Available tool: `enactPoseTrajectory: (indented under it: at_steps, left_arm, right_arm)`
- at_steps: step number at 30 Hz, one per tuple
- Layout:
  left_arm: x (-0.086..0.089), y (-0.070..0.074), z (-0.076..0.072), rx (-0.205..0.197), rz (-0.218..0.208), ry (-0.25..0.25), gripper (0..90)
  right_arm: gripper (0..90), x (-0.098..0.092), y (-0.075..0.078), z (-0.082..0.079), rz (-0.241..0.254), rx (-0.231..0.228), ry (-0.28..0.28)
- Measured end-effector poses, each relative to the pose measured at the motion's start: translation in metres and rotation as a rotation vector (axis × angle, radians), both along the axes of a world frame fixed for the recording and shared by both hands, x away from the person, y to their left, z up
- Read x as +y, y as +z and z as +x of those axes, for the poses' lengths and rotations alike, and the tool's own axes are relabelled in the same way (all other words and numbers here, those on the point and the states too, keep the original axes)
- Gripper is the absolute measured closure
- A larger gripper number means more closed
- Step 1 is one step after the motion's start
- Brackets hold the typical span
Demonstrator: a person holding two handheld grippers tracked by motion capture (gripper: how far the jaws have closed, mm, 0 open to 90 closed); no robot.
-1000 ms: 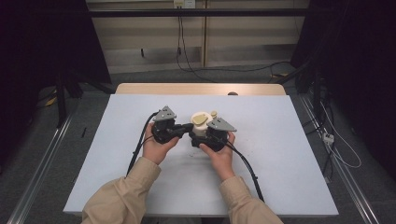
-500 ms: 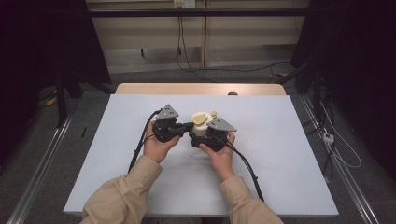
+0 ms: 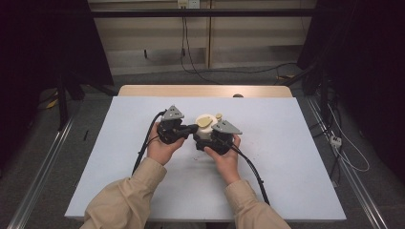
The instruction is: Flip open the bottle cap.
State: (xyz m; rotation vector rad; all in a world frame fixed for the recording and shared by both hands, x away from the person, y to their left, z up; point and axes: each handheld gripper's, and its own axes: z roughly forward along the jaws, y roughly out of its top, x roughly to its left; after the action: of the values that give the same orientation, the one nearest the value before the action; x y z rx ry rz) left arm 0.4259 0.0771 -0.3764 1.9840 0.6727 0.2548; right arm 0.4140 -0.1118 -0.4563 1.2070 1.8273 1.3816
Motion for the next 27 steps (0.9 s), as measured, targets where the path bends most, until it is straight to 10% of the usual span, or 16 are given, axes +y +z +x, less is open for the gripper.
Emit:
enactPoseTrajectory:
  at_steps: [27]
  left_arm:
    - [-0.0022,0.0036,0.0006,0.01,-0.009,0.001,90.0]
  right_arm:
    - [5.3,0.0002,-0.0004,-0.0001,0.002,-0.001,-0.003]
